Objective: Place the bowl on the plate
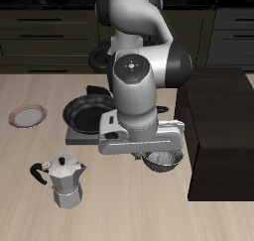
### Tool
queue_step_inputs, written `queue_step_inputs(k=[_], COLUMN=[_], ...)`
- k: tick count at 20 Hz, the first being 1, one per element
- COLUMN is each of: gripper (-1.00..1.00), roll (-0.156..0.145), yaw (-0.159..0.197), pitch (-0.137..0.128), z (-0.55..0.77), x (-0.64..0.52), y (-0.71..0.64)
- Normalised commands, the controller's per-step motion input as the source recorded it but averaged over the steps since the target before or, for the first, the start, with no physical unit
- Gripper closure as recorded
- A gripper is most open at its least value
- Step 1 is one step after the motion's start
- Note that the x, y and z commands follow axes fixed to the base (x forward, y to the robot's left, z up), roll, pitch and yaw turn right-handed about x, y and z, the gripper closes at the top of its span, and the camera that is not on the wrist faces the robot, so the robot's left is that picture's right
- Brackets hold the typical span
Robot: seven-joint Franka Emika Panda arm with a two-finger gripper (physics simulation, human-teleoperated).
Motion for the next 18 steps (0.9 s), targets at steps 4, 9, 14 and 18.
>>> queue_step_inputs(k=[4, 9, 14, 18], gripper=[1.0, 1.0, 1.0, 1.0], roll=[0.003, 0.013, 0.008, -0.001], yaw=[0.042, 0.019, -0.009, -0.011], pitch=[-0.065, -0.031, -0.043, -0.018], z=[0.45, 0.34, 0.34, 0.24], x=[-0.22, -0.23, -0.23, -0.23], y=[-0.03, -0.02, -0.05, -0.04])
